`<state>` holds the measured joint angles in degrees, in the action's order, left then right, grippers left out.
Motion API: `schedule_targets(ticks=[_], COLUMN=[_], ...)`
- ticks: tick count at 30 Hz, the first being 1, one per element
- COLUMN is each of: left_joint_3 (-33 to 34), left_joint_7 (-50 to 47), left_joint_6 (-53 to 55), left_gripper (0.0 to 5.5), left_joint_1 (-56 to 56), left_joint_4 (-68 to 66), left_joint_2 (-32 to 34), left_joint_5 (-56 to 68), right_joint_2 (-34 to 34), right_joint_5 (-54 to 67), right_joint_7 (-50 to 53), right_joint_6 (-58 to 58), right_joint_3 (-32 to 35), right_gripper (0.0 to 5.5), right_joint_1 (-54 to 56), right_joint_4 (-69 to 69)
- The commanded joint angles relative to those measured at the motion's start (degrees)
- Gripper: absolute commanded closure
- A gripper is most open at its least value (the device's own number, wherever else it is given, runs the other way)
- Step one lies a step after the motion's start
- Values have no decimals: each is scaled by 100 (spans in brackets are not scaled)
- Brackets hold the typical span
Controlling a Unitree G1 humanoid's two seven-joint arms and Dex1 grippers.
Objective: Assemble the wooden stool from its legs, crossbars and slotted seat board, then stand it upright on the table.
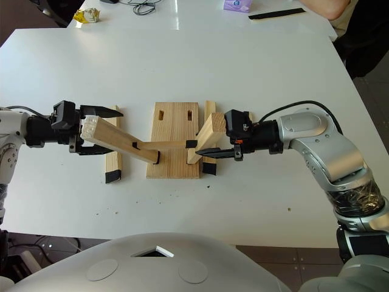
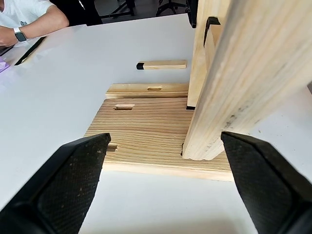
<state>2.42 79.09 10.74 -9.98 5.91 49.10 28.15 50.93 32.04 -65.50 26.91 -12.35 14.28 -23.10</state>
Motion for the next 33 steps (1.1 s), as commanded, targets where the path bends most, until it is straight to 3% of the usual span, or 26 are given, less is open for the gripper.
schedule_targets(ticks=[1,10,33], left_joint_3=[-11,-179,-1350], left_joint_7=[-2,21,-150], left_joint_6=[106,198,594], left_gripper=[167,167,167], left_joint_1=[10,133,-1391], left_joint_4=[50,346,299], left_joint_2=[94,4,-1309], left_joint_5=[-43,-20,-507], right_joint_2=[177,92,-1123], right_joint_5=[-450,-477,-1456], right_joint_7=[-51,-61,-602], right_joint_6=[317,319,176], right_joint_3=[-356,-489,-2228], right_gripper=[348,348,348], right_joint_1=[-218,-97,1306], right_joint_4=[229,270,1200])
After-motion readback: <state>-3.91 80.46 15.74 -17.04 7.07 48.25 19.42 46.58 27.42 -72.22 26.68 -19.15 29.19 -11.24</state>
